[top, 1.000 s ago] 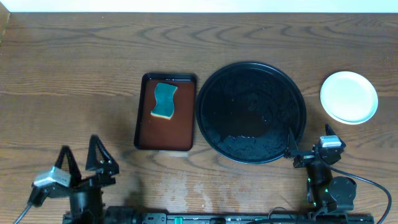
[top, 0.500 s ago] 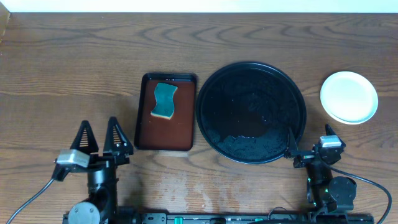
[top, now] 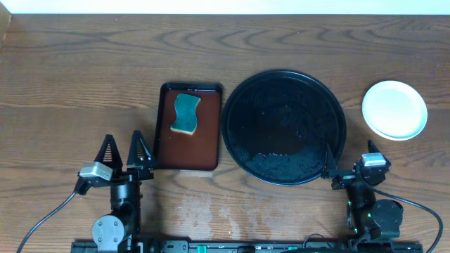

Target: Clean dirty plates on tray and stack at the side

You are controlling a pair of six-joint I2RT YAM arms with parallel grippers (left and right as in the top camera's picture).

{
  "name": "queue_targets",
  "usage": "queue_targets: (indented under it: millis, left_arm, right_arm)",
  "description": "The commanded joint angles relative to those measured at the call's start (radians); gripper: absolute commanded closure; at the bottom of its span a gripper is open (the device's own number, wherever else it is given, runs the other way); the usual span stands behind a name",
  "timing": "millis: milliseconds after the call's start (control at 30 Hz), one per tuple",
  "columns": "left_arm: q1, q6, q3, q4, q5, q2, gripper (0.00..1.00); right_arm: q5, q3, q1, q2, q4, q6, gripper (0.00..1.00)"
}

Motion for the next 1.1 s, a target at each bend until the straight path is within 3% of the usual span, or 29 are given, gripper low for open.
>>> queue_targets:
  millis: [0,400,767,1067]
  left_arm:
    - [0.005,-0.005,-0.024,0.01,0.016,-0.003,0.19]
    - [0.005,0.003,-0.064,-0.006,0.016,-0.003,0.19]
    - [0.005,0.067,-0.064,-0.348,0.013,-0.003,0.19]
    - [0.005,0.067,-0.064,-0.342,0.013,-0.004,0.19]
  right_arm:
    - [-0.007,-0.001,-0.007,-0.006,-0.003,0.014,0.01]
    - [-0.007,-0.002,-0.007,-0.006,-0.003,0.014,0.01]
    - [-0.007,-0.001,-0.007,-0.006,-0.003,0.014,0.01]
    - [-0.007,-0.001,-0.007,-0.006,-0.003,0.014,0.01]
